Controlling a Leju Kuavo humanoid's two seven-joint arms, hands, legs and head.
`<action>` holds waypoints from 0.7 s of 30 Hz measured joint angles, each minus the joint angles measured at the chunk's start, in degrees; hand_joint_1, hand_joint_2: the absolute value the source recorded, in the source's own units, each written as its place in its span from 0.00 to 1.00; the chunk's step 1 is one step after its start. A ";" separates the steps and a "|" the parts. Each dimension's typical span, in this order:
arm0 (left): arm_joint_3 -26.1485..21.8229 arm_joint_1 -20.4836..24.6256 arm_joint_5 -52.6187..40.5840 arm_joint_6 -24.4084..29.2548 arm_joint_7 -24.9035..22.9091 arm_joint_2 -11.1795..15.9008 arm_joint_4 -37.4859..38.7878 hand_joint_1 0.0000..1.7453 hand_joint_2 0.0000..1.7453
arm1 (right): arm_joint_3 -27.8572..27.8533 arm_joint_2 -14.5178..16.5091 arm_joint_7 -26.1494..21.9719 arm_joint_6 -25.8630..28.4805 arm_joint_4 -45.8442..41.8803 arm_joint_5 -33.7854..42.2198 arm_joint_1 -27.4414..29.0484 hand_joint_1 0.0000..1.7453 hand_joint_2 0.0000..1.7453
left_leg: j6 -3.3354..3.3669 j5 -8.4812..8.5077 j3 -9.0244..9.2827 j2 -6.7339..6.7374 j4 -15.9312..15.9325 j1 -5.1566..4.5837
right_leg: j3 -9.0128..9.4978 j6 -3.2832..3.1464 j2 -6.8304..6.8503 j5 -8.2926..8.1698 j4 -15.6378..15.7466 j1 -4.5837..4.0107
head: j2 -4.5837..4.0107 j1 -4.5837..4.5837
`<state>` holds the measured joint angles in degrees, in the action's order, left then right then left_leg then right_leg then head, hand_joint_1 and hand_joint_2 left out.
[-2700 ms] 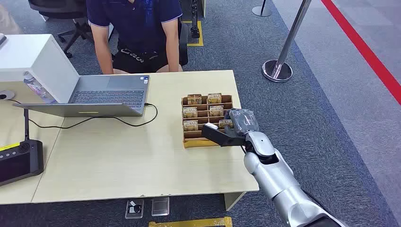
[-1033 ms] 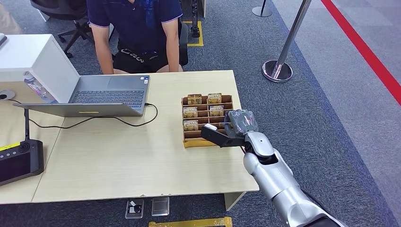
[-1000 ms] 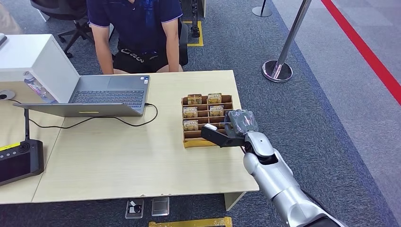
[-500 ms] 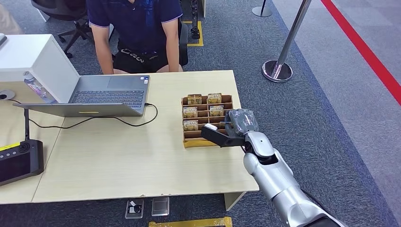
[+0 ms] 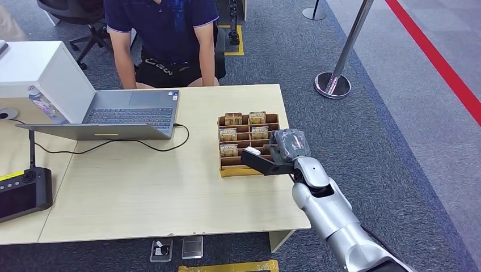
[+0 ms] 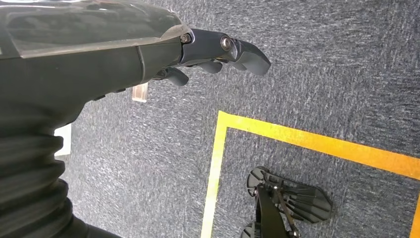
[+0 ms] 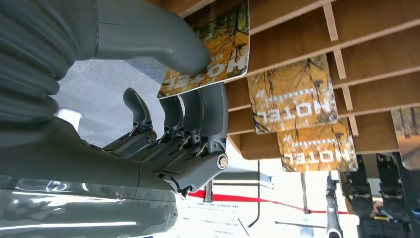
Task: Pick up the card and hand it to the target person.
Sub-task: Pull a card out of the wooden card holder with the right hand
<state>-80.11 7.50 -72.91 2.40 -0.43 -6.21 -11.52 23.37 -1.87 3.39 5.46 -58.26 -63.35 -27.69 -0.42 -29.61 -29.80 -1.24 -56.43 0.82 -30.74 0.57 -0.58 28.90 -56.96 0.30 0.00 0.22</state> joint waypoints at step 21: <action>0.00 -0.21 0.25 -0.50 -0.01 0.00 0.00 0.00 1.00 | -0.01 -0.96 -0.26 -0.08 -11.00 0.07 2.44 0.75 1.00 | 0.00 0.00 -0.01 0.00 0.00 0.00 | -0.01 0.00 0.00 0.00 0.00 0.00 | 0.00 0.01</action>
<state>-80.11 7.29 -72.67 1.90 -0.44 -6.21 -11.52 23.37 -2.82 3.13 5.38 -69.25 -63.28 -25.24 -0.42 -29.61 -29.81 -1.24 -56.43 0.82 -30.75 0.57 -0.58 28.90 -56.96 0.29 0.00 0.22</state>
